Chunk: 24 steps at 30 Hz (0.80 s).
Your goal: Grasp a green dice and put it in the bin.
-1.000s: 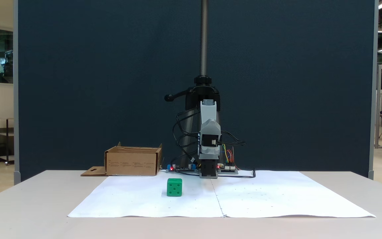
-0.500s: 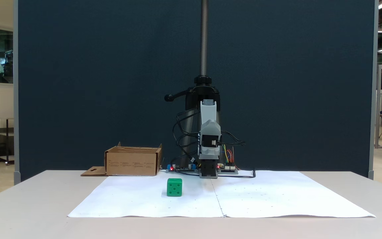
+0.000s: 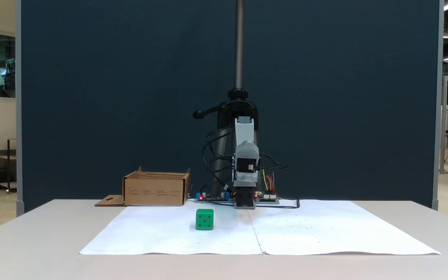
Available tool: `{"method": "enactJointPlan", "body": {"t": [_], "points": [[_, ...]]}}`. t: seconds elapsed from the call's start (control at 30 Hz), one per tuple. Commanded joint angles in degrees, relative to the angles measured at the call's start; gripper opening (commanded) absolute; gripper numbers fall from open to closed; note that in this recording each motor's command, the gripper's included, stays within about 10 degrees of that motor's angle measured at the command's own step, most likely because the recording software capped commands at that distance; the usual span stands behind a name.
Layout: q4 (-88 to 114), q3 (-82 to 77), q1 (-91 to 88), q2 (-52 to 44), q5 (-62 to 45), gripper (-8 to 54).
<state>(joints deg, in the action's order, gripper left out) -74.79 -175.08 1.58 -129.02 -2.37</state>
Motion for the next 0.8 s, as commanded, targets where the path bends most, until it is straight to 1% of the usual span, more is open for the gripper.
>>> {"method": "enactJointPlan", "body": {"t": [0.0,0.03,0.17,0.43,0.7,0.77], "points": [[-1.93,-4.13,1.41,-6.06,-1.41,41.4],[-1.93,-3.78,1.41,-6.06,-1.41,40.3],[0.53,0.0,1.14,-5.89,-1.41,40.3],[32.24,21.8,5.1,-5.89,-1.14,40.3],[62.91,34.8,6.06,-5.98,0.09,40.3],[70.03,37.88,7.03,-5.98,2.64,40.3]]}}
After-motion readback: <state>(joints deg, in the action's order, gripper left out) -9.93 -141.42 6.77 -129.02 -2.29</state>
